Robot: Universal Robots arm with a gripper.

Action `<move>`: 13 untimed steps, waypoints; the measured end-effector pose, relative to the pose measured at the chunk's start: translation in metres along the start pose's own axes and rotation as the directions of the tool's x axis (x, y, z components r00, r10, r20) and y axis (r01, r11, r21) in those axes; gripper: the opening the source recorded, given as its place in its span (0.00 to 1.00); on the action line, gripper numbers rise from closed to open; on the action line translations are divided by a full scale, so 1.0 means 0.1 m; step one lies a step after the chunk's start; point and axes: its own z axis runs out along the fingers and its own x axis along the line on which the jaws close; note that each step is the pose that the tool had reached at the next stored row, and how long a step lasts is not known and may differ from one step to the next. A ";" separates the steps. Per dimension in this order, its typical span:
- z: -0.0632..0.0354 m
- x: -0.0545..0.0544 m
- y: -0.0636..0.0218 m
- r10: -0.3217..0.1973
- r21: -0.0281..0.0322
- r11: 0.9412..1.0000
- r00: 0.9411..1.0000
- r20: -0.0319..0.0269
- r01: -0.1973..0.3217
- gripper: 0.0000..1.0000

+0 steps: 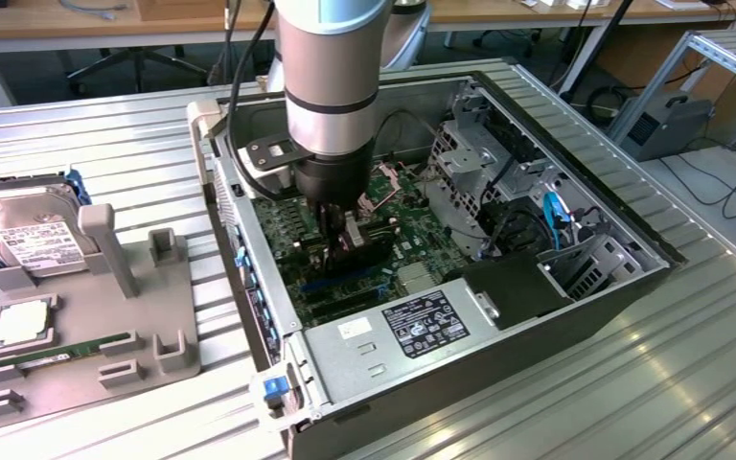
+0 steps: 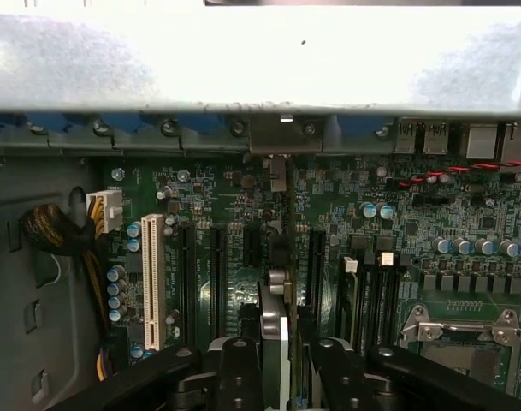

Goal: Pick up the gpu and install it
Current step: 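Insert the gpu into the slot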

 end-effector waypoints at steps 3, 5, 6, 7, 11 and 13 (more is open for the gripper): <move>-0.002 0.00 0.000 0.000 0.000 1.000 1.000 0.000 0.000 0.27; -0.016 0.00 -0.001 0.000 0.000 1.000 1.000 0.000 0.000 0.27; -0.015 0.00 -0.001 0.000 0.000 1.000 1.000 0.000 0.000 0.27; -0.015 0.00 -0.001 0.000 0.000 1.000 1.000 0.000 0.000 0.27; -0.020 0.00 -0.002 0.000 0.000 1.000 1.000 0.000 0.000 0.27; -0.033 0.00 -0.002 0.000 0.000 1.000 1.000 0.000 0.000 0.27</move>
